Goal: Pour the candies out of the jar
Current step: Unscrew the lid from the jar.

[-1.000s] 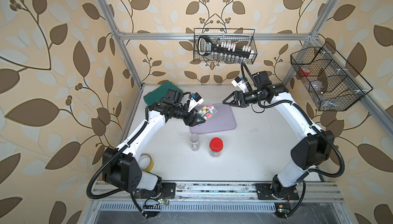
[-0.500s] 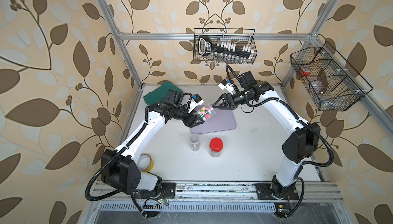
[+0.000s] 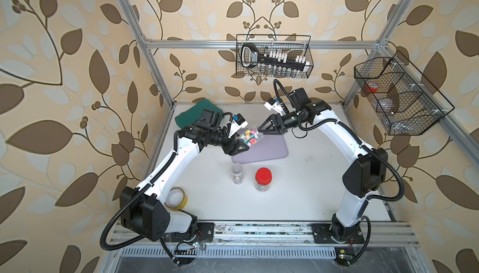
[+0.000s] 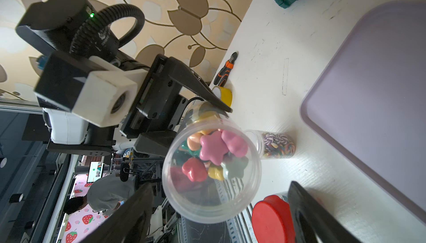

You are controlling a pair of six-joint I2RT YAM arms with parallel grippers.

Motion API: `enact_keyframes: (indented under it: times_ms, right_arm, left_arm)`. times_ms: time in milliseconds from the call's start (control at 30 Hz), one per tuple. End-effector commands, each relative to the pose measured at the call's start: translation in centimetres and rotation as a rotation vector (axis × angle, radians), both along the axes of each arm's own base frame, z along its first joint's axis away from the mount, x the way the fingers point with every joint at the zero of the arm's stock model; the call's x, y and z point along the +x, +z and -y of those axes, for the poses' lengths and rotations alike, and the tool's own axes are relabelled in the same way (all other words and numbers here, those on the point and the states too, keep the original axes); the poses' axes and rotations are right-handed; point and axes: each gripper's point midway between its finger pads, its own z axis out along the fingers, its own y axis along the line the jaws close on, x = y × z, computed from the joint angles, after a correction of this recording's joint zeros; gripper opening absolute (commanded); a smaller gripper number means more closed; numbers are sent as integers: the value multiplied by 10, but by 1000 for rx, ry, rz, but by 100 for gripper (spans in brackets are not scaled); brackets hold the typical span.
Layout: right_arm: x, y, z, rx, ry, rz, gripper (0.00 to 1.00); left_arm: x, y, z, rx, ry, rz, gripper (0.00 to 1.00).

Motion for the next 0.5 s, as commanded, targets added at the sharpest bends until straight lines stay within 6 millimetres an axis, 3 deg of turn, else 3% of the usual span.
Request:
enact_keyframes:
  times_ms: [0, 467]
  right_arm:
    - [-2, 7, -6, 37, 31, 7, 87]
    - [-2, 9, -11, 48, 46, 17, 81]
  left_arm:
    - [-9, 47, 11, -96, -60, 99, 65]
    - [-12, 51, 15, -121, -79, 87, 66]
